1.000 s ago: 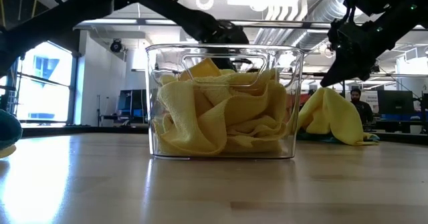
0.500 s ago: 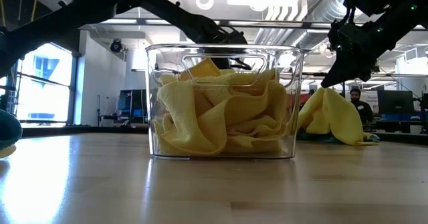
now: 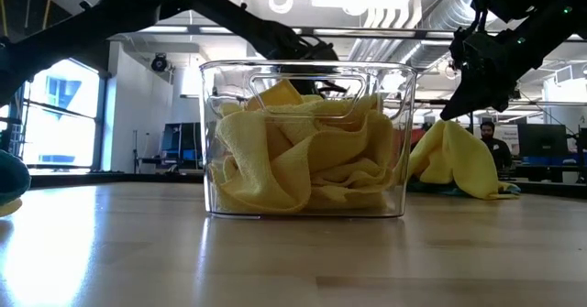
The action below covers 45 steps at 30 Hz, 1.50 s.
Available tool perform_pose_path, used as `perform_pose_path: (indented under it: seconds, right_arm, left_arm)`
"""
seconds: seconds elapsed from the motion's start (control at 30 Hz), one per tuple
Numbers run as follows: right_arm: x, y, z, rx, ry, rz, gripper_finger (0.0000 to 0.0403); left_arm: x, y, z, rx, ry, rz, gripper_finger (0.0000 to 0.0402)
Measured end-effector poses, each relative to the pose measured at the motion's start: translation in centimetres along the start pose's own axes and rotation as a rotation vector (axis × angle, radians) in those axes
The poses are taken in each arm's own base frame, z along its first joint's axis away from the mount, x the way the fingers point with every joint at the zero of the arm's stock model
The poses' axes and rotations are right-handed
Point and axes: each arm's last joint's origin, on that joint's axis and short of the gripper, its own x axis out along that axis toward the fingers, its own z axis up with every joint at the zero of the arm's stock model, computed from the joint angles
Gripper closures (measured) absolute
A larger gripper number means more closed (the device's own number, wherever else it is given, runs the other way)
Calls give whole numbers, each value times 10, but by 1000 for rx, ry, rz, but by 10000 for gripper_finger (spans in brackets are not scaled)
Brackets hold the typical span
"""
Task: Sort microfiber towel by color & place in baskets
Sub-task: Put the blue towel into the top transparent bin
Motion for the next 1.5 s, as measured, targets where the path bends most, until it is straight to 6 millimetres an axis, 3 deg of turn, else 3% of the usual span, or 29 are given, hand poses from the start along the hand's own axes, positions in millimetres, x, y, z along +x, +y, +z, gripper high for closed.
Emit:
perform_pose_path:
  seconds: [0.3,0.43,0.87,1.13,1.33,1.5]
  right_arm:
    - [0,0,0,-3,0,0,394]
    - [0,0,0,-3,0,0,394]
    - [-1,2,7,6,-73,13,394]
    - [-4,7,24,97,-233,62,401]
    - [-5,21,68,83,-259,15,402]
    - [20,39,116,9,-155,-89,402]
  left_arm:
    - [0,1,1,19,28,-34,294]
    - [-4,4,5,-5,34,-39,278]
    - [-86,-7,26,57,-125,-21,277]
    - [-104,2,13,142,9,75,277]
    - [-121,1,7,382,41,107,277]
    - [-144,3,3,559,63,182,281]
